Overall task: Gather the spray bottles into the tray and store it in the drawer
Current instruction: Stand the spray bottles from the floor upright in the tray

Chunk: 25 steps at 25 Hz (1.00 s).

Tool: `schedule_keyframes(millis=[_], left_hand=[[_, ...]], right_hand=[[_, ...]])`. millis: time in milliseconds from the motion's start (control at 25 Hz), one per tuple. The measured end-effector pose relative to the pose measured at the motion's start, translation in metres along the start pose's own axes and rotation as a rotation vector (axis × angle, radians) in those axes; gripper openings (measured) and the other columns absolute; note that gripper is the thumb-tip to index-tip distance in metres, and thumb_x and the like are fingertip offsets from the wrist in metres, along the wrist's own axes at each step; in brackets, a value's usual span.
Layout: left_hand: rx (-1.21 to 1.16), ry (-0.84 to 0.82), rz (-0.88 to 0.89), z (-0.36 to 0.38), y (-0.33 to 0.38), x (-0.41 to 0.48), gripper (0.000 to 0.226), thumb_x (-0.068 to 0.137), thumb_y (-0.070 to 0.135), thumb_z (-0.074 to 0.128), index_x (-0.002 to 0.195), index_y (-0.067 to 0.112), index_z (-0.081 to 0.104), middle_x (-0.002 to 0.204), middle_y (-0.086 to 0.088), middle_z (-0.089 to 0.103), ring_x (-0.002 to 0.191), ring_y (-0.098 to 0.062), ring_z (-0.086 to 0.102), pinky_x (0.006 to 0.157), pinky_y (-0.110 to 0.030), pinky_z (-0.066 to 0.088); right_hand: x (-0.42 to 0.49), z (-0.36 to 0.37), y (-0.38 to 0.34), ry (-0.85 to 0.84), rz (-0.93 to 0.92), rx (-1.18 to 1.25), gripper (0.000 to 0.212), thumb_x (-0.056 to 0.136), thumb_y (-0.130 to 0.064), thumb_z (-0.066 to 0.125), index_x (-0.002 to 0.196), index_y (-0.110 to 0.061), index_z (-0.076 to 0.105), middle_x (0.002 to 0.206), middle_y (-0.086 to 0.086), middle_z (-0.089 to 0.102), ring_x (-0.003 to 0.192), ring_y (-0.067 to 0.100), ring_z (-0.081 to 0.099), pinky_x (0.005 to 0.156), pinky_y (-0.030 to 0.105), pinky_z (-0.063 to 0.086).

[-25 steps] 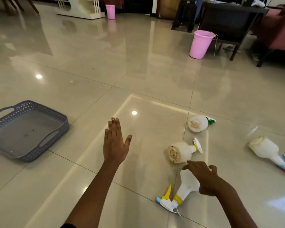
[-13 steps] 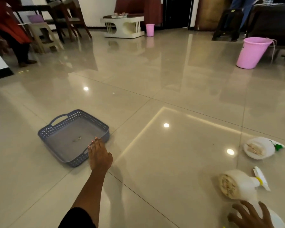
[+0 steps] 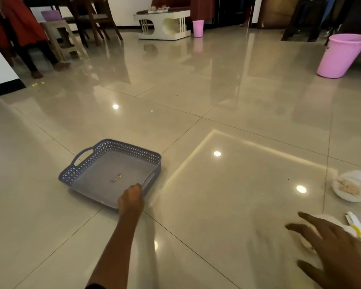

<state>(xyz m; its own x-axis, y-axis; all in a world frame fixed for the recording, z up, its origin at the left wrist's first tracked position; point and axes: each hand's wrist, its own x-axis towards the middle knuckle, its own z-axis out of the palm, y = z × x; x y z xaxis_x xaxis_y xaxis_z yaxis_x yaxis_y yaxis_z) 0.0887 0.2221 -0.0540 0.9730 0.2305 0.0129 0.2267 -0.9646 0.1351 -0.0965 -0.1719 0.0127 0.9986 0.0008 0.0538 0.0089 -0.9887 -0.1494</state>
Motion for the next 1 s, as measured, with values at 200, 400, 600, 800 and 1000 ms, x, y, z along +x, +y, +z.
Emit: schedule_keyframes(millis=[200, 400, 600, 800, 1000], left_hand=[[-0.314, -0.171, 0.134, 0.018, 0.091, -0.072, 0.014, 0.088, 0.015, 0.052, 0.096, 0.010, 0.063, 0.098, -0.008, 0.070, 0.089, -0.026, 0.066, 0.075, -0.030, 0.051], [-0.994, -0.547, 0.171, 0.011, 0.139, -0.139, 0.024, 0.093, 0.023, 0.051, 0.102, 0.011, 0.070, 0.094, -0.013, 0.072, 0.077, -0.018, 0.066, 0.068, -0.028, 0.057], [-0.452, 0.215, -0.037, -0.006, 0.055, -0.096, 0.040, 0.080, 0.017, 0.065, 0.117, 0.006, 0.056, 0.114, -0.018, 0.062, 0.100, -0.035, 0.059, 0.086, -0.046, 0.050], [-0.385, -0.220, -0.503, -0.001, -0.033, -0.088, 0.052, 0.078, 0.023, 0.068, 0.117, -0.008, 0.054, 0.116, -0.032, 0.058, 0.105, -0.046, 0.056, 0.093, -0.049, 0.047], [-0.421, -0.102, -0.277, -0.030, -0.007, -0.115, 0.033, 0.084, 0.021, 0.060, 0.107, -0.002, 0.065, 0.102, -0.035, 0.064, 0.098, -0.051, 0.057, 0.084, -0.049, 0.047]], right_hand=[[0.033, 0.041, -0.073, -0.152, 0.085, 0.721, 0.042, 0.083, -0.028, 0.066, 0.121, -0.028, 0.048, 0.121, -0.010, 0.054, 0.108, 0.011, 0.055, 0.090, 0.023, 0.044], [0.034, 0.079, -0.088, -0.327, 0.405, 1.145, 0.069, 0.082, -0.038, 0.065, 0.139, -0.016, 0.033, 0.129, 0.006, 0.054, 0.108, 0.019, 0.058, 0.079, 0.019, 0.049], [0.031, 0.088, -0.069, -0.217, 0.532, 0.904, 0.055, 0.087, -0.025, 0.061, 0.136, -0.009, 0.040, 0.119, 0.019, 0.063, 0.106, 0.029, 0.061, 0.088, 0.033, 0.049], [0.032, 0.070, -0.072, -0.191, 0.363, 0.796, 0.046, 0.079, 0.003, 0.048, 0.124, -0.008, 0.052, 0.070, -0.001, 0.057, 0.056, 0.011, 0.051, 0.055, 0.017, 0.043], [0.008, 0.017, -0.037, 0.002, 0.322, 0.787, 0.044, 0.076, 0.003, 0.050, 0.116, -0.015, 0.057, 0.038, -0.009, 0.050, 0.040, 0.001, 0.048, 0.047, 0.021, 0.038]])
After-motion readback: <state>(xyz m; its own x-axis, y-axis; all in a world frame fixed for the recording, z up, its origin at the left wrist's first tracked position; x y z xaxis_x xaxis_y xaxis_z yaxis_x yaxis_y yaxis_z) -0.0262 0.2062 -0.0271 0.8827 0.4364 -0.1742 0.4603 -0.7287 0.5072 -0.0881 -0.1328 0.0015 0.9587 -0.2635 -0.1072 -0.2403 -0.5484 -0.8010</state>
